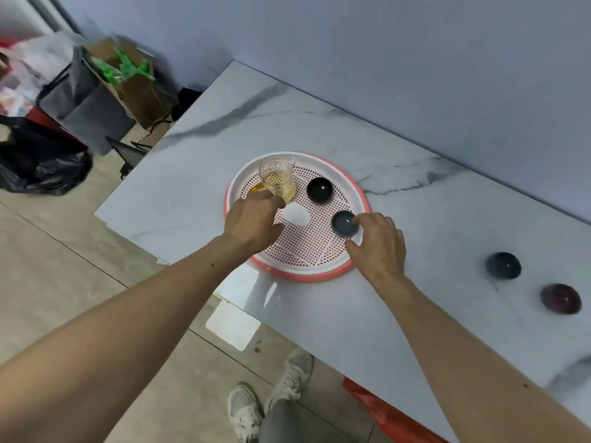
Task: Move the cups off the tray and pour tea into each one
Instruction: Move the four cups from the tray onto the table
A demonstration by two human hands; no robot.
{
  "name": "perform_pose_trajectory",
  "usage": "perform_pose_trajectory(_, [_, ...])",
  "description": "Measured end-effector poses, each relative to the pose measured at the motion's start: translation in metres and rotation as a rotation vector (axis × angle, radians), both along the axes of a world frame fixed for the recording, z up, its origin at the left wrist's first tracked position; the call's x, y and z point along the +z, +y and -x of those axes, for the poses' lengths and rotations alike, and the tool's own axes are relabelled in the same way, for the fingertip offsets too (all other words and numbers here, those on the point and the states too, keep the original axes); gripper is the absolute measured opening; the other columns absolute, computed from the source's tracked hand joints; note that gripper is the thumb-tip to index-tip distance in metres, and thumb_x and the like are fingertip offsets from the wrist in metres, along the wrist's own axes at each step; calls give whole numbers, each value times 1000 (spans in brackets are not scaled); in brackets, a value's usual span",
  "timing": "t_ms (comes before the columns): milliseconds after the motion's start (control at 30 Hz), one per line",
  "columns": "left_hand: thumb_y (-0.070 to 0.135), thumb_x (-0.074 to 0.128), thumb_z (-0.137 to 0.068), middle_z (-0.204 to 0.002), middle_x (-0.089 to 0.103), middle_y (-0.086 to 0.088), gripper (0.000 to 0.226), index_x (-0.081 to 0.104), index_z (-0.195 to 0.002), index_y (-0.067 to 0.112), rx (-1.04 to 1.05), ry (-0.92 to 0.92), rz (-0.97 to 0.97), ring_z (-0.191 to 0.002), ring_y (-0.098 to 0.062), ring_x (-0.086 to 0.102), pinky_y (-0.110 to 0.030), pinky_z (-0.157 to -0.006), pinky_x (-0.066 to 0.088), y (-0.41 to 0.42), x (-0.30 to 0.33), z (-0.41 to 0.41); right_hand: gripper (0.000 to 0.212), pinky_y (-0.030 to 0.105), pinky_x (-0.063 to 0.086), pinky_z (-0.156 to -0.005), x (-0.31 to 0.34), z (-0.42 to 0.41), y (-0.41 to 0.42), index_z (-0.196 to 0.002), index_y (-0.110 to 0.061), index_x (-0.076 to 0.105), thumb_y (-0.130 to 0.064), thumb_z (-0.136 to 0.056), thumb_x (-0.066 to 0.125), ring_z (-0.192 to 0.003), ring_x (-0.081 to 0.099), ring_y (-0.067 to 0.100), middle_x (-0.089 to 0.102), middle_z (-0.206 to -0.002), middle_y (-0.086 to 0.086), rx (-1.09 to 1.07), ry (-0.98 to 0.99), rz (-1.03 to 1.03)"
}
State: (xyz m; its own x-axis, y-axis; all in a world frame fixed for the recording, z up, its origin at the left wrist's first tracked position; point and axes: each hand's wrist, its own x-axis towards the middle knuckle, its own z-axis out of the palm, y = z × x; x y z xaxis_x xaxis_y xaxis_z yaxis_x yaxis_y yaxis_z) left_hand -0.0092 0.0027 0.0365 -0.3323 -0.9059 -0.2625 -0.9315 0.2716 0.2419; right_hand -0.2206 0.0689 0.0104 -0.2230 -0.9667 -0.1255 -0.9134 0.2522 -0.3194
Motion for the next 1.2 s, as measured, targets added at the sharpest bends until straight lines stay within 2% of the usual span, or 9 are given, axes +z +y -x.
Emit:
perform_pose_trajectory(267, [25, 66, -84, -129, 59, -4, 46, 55, -128, 17, -11, 89, -63, -118, -30, 56, -43, -83, 55, -27, -50, 27, 43, 36, 47, -86, -47, 9, -25, -115, -17, 62, -21, -74, 76, -106, 58, 23, 65, -115, 4, 0, 29, -43])
perform_pose_trajectory(367, [25, 65, -85, -136, 54, -7, 55, 48, -136, 14, -27, 118, -95, -121, -32, 54, -44, -90, 52, -37, -69, 37, 55, 35, 46, -85, -63, 12, -34, -117, -18, 58, -28, -68, 80, -108, 56, 24, 64, -118, 2, -1, 39, -48])
perform_pose_trajectory(500, [26, 69, -82, -147, 41, -10, 77, 30, -146, 10, -47, 183, -110, -132, -31, 43, -42, -102, 44, -51, -92, 53, 76, 36, 42, -93, -81, 16, -43, -121, -17, 55, -43, -57, 85, -118, 49, 25, 57, -128, 2, 10, 68, -40])
perform_pose_trajectory(700, [26, 79, -73, -149, 31, -13, 91, 26, -145, 8, -8, 232, -82, -137, -31, 33, -43, -105, 40, -82, -119, 79, 75, 34, 42, -94, -98, 17, -53, -117, -18, 57, -52, -55, 82, -114, 44, 24, 50, -123, 5, -5, 75, -15])
perform_pose_trajectory(867, [25, 77, -73, -137, 41, -16, 77, 37, -136, 7, -32, 170, -54, -129, -35, 39, -45, -96, 43, -94, -124, 91, 67, 33, 45, -90, -105, 20, -56, -105, -17, 64, -52, -51, 83, -108, 47, 24, 52, -116, 5, -16, 77, 19])
perform_pose_trajectory(1000, [21, 76, -75, -132, 45, -18, 67, 42, -130, 3, -24, 173, -38, -123, -37, 42, -44, -96, 42, -94, -127, 93, 62, 35, 47, -88, -105, 21, -54, -98, -16, 67, -51, -50, 83, -104, 51, 25, 56, -111, 5, -10, 79, 58])
perform_pose_trajectory(1200, [24, 77, -74, -132, 46, -16, 68, 43, -129, 6, -45, 182, -40, -124, -34, 41, -42, -95, 42, -87, -110, 91, 64, 35, 48, -87, -86, 24, -47, -104, -17, 66, -51, -51, 82, -105, 52, 24, 59, -113, 3, -52, 15, 63])
